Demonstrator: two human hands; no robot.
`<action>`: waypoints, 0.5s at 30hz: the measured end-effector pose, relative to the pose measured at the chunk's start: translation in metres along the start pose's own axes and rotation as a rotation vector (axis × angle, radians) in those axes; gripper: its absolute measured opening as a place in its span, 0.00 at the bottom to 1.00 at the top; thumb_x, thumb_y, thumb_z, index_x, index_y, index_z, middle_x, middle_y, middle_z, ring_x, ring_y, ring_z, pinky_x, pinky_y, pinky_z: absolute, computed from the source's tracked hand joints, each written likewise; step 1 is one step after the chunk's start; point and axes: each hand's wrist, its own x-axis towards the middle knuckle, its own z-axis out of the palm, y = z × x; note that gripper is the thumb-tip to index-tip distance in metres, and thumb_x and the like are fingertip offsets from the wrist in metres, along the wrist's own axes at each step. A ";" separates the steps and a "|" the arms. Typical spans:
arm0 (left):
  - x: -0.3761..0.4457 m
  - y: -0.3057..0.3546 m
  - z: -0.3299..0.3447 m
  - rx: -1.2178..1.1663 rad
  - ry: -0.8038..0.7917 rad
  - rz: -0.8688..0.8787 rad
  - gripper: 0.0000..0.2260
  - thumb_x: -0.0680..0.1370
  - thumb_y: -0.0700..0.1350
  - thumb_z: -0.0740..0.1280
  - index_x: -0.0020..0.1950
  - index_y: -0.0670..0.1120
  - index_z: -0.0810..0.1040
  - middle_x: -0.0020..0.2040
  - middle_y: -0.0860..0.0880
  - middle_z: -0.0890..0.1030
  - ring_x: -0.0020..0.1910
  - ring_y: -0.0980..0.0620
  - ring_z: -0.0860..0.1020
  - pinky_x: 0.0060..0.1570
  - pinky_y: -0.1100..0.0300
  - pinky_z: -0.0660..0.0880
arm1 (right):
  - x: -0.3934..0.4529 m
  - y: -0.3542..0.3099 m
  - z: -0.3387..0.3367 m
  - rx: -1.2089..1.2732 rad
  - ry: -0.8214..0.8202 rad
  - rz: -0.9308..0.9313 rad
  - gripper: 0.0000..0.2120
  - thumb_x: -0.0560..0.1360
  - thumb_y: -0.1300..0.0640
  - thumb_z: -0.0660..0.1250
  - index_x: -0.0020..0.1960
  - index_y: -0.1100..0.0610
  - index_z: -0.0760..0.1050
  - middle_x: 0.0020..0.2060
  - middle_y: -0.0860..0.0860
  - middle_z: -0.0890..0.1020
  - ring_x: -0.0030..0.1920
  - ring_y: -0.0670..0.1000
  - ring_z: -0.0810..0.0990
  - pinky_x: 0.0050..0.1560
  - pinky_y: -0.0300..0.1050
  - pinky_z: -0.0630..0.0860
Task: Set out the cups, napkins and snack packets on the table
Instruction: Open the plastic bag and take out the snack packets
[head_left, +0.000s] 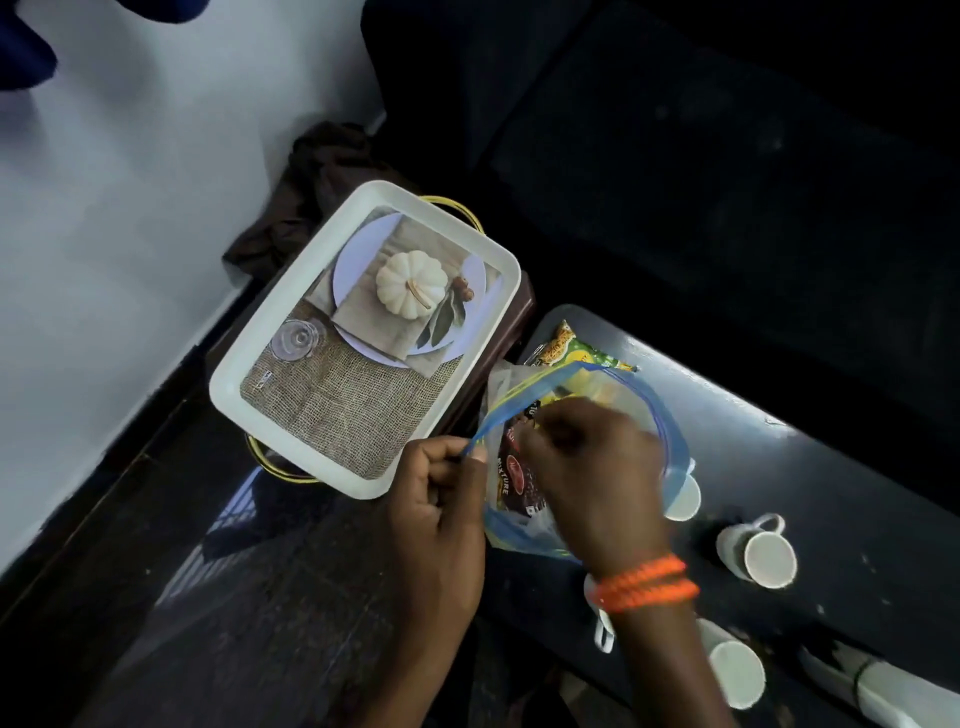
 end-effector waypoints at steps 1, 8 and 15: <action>-0.002 -0.001 0.000 0.000 0.004 0.000 0.03 0.80 0.40 0.72 0.48 0.48 0.81 0.40 0.53 0.83 0.37 0.61 0.79 0.39 0.70 0.74 | 0.007 0.009 0.020 -0.154 -0.196 0.137 0.12 0.75 0.50 0.72 0.58 0.51 0.80 0.48 0.50 0.87 0.49 0.53 0.86 0.50 0.45 0.81; -0.007 -0.005 0.003 -0.005 0.028 -0.014 0.04 0.80 0.38 0.71 0.48 0.47 0.80 0.40 0.55 0.83 0.38 0.63 0.79 0.40 0.71 0.74 | 0.024 0.013 0.054 -0.335 -0.381 0.265 0.15 0.78 0.51 0.67 0.62 0.55 0.80 0.59 0.59 0.83 0.61 0.62 0.82 0.59 0.52 0.79; 0.008 -0.005 -0.013 -0.035 0.119 -0.005 0.09 0.82 0.37 0.69 0.48 0.52 0.78 0.42 0.50 0.82 0.39 0.64 0.79 0.42 0.69 0.75 | -0.003 -0.008 -0.109 0.040 -0.208 -0.103 0.20 0.71 0.56 0.77 0.50 0.31 0.83 0.42 0.31 0.86 0.39 0.30 0.83 0.32 0.27 0.78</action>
